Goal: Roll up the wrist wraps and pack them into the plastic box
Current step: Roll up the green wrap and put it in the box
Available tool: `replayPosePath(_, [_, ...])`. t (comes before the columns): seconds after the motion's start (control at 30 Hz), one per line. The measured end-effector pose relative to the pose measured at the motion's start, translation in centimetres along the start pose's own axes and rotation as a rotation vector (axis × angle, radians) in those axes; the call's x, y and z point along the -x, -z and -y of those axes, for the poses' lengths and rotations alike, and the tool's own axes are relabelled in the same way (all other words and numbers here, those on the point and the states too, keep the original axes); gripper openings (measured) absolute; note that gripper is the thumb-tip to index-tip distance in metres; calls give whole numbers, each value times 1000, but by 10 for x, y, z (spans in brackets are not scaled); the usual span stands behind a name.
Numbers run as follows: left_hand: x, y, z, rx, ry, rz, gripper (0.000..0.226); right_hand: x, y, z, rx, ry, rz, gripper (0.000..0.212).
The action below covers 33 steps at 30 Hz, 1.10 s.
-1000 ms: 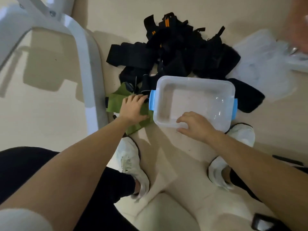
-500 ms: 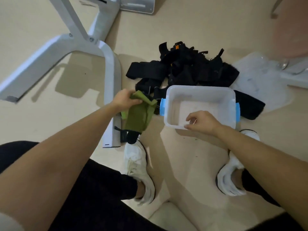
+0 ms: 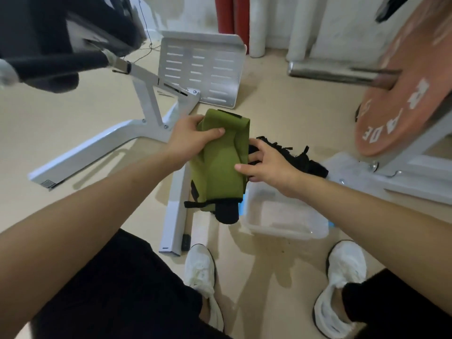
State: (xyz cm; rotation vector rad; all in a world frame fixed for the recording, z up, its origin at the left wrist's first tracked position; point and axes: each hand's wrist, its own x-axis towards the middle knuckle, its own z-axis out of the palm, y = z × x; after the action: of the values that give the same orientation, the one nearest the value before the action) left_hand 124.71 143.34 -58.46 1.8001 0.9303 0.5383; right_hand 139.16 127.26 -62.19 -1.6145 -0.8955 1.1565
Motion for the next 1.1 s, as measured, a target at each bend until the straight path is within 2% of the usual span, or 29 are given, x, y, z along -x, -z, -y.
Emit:
replayPosePath(0.13, [-5, -2, -43, 55, -87, -98, 27, 29, 14, 27, -138, -15, -60, 84])
replayPosePath(0.27, [-25, -11, -63, 180, -17, -205, 20, 34, 30, 35, -152, 56, -52, 62])
replayPosePath(0.33, [-36, -17, -55, 212, 61, -188, 15, 26, 46, 34, -151, 67, -127, 44])
replayPosePath(0.4, [-46, -21, -35, 254, 173, -130, 27, 12, 67, 28, -148, 43, -224, 29])
replayPosePath(0.47, [-57, -26, -15, 259, 297, -46, 43, -6, 90, 21, -96, 16, -312, 25])
replayPosePath(0.53, [-74, -34, -1, 202, 346, 13, 47, -24, 110, 15, 6, 20, -370, 26])
replayPosePath(0.67, [-113, -45, 4, 136, 216, -54, 20, -44, 147, 0, 297, -3, -472, 27])
replayPosePath(0.73, [-122, -48, 6, 120, 194, 10, 14, -41, 163, -8, 468, -67, -453, 33])
replayPosePath(0.87, [-118, -57, 12, 91, 93, 175, 6, -15, 177, -9, 425, -110, -294, 36])
replayPosePath(0.93, [-110, -64, 4, 102, 24, 197, 6, 0, 180, -5, 417, -75, -260, 33])
replayPosePath(1.0, [-100, -74, -7, 75, -65, 213, 6, 9, 181, -1, 510, -27, -291, 19])
replayPosePath(1.1, [-72, -86, -31, 15, -133, 292, 25, 24, 173, 7, 565, 3, -327, 9])
